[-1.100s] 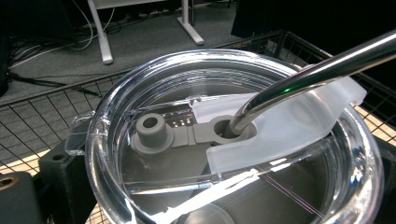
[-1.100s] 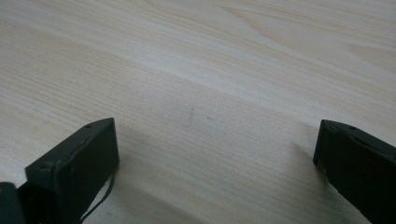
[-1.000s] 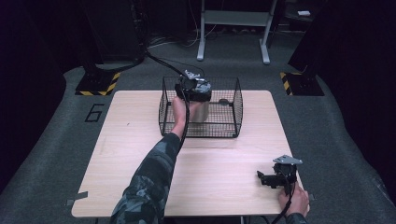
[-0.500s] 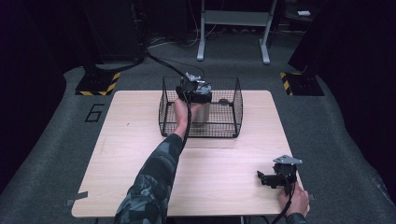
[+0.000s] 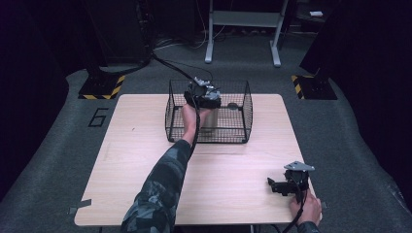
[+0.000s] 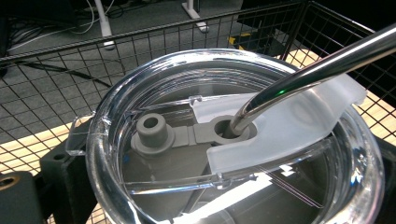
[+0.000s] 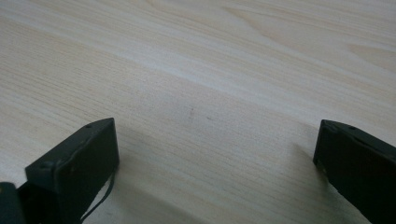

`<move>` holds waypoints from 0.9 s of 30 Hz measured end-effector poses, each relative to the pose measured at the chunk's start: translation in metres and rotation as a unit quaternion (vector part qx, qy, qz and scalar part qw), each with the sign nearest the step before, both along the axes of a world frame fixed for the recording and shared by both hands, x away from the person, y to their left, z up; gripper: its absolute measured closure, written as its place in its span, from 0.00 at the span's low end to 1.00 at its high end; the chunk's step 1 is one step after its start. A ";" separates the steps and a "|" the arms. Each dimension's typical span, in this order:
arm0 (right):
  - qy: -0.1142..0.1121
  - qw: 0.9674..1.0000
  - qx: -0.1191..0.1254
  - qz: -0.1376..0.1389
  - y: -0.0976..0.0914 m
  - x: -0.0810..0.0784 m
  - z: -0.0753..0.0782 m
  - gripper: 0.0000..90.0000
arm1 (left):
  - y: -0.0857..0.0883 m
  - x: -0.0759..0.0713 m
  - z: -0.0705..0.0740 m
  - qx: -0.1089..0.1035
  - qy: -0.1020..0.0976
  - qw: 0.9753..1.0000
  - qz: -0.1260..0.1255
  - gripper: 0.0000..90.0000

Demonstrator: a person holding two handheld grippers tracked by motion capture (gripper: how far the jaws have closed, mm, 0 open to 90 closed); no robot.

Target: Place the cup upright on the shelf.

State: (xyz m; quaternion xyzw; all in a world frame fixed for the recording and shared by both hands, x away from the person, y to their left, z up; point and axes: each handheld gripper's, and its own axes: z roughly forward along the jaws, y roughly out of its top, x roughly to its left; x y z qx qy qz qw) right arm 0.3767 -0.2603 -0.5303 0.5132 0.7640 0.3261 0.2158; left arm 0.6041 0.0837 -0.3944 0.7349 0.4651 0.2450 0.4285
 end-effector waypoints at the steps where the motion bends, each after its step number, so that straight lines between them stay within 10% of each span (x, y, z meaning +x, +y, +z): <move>1: 0.001 1.000 0.000 -0.001 0.000 0.000 0.000 0.00 | 0.000 0.000 0.000 0.000 0.000 1.000 -0.001 0.05; 27: -0.001 1.000 -0.005 0.006 -0.001 0.000 0.000 0.00 | -0.003 -0.009 -0.011 0.031 0.015 0.999 -0.024 0.04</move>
